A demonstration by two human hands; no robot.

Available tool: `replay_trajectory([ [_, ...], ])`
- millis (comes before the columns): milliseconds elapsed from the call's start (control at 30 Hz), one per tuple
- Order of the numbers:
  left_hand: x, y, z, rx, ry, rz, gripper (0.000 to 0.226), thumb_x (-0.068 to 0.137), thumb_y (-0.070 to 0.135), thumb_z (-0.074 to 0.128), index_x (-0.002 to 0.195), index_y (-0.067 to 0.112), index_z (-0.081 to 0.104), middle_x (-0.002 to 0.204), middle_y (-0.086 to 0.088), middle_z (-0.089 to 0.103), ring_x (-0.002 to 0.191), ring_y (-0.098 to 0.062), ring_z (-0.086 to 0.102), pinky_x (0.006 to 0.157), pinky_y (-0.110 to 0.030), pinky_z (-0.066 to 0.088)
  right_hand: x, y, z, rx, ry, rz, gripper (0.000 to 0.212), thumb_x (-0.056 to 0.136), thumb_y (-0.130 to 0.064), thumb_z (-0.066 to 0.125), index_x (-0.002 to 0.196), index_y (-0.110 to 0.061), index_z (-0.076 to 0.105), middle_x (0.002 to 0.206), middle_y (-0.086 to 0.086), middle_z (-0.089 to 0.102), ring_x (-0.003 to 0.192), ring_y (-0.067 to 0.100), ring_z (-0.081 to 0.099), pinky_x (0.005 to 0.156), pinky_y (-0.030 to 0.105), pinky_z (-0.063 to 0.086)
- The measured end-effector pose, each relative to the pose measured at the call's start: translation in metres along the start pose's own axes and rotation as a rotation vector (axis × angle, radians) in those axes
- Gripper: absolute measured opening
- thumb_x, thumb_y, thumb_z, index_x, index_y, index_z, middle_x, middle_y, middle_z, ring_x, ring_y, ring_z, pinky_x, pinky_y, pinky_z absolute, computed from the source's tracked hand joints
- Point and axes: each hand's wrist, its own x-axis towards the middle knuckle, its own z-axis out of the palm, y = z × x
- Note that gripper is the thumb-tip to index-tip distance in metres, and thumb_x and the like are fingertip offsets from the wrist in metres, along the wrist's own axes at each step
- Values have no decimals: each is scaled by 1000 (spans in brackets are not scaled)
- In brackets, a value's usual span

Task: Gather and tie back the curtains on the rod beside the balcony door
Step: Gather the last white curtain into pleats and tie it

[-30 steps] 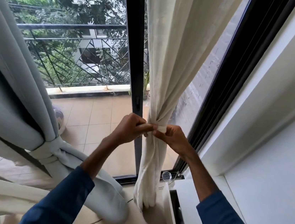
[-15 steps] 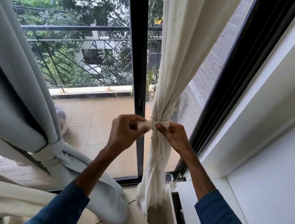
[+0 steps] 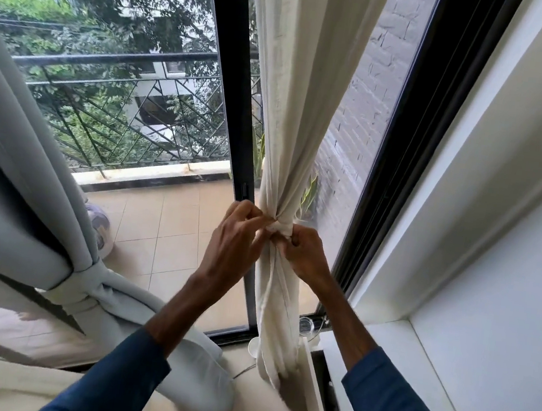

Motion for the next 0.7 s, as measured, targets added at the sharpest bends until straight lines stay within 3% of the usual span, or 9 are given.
replay_trajectory([
  [100,0,0,1,51,131,69,14,92,13,70,104,12,76,107,-7,61,99,-19,52,72,-24,49,-1,-3,0,13,30,11,19,90,-36,72,79,-21,76,58,-16,64,53,-5,54,56,15,39],
  [167,-1,-2,4,53,178,90,16,92,12,69,106,9,76,110,-7,68,98,-21,59,75,-26,51,-2,-4,1,22,51,11,24,90,-41,72,83,-18,76,61,-10,67,52,-2,53,56,19,40],
  [267,-3,-2,10,115,210,56,17,92,14,69,107,5,73,95,-7,75,82,-22,69,63,-31,53,-4,-4,3,3,55,13,27,89,-38,71,69,-20,69,58,-7,66,51,1,52,59,29,44],
  [400,3,5,11,232,130,-6,17,93,20,67,107,10,68,75,-3,72,61,-24,67,47,-30,48,-4,-8,3,-46,-5,10,35,89,-30,69,57,-27,56,52,-13,57,49,0,47,59,29,41],
  [533,7,9,8,289,7,9,21,96,27,54,103,8,59,66,0,64,41,-20,52,45,-24,30,-1,-6,-10,-54,-99,8,22,90,-32,70,76,-16,73,71,4,71,64,9,60,67,34,48],
  [633,7,7,8,325,-81,45,23,94,25,63,106,6,57,73,-1,67,45,-11,40,48,-22,31,-1,3,-17,-16,-181,-13,16,88,-36,72,91,-21,79,82,6,76,77,21,72,75,41,54],
  [700,10,7,7,340,-121,4,24,95,27,61,110,9,55,76,-1,67,49,-14,43,49,-27,37,-3,3,-20,45,-224,-12,17,86,-41,73,95,-27,80,88,12,77,86,25,74,80,43,55],
])
